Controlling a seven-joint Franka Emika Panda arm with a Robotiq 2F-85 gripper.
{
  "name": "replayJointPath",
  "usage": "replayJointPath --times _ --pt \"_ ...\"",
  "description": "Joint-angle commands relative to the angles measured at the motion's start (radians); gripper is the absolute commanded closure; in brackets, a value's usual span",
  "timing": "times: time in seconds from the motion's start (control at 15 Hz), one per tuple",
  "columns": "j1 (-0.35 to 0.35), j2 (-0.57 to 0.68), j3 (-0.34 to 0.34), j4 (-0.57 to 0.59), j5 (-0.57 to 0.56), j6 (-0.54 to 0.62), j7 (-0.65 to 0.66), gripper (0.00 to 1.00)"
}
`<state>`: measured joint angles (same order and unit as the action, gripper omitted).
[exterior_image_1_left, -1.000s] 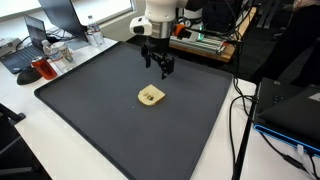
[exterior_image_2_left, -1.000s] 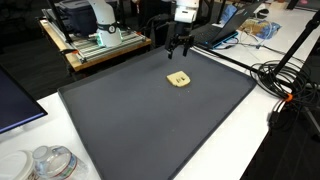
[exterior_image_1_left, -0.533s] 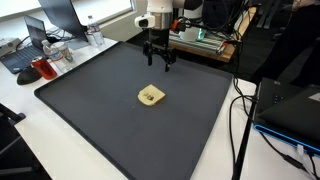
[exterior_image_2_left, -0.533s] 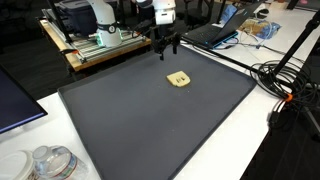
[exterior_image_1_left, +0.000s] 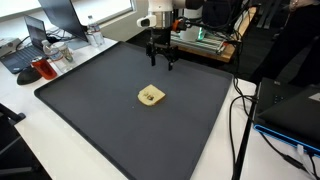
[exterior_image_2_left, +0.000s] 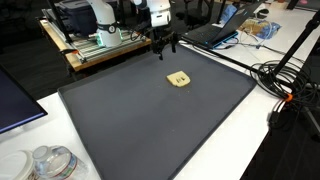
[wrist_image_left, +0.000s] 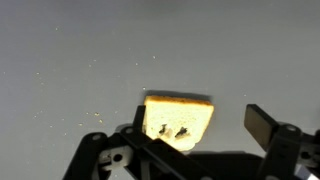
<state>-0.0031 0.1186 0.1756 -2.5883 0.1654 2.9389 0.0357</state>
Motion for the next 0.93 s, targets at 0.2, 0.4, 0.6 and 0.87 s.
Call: replayJointPath --times 0.2,0.4,0.6,0.87 --pt "-0.046 0.102 0.057 0.112 0.135 -0.046 -0.285 0.0" --pt "-0.095 0.158 0.087 0.18 0.16 -0.106 -0.423 0.0" --pt "-0.126 0.207 0.083 0.238 0.135 -0.169 -0.494 0.0" --pt "-0.139 0.268 0.068 0.299 0.114 -0.195 -0.51 0.0"
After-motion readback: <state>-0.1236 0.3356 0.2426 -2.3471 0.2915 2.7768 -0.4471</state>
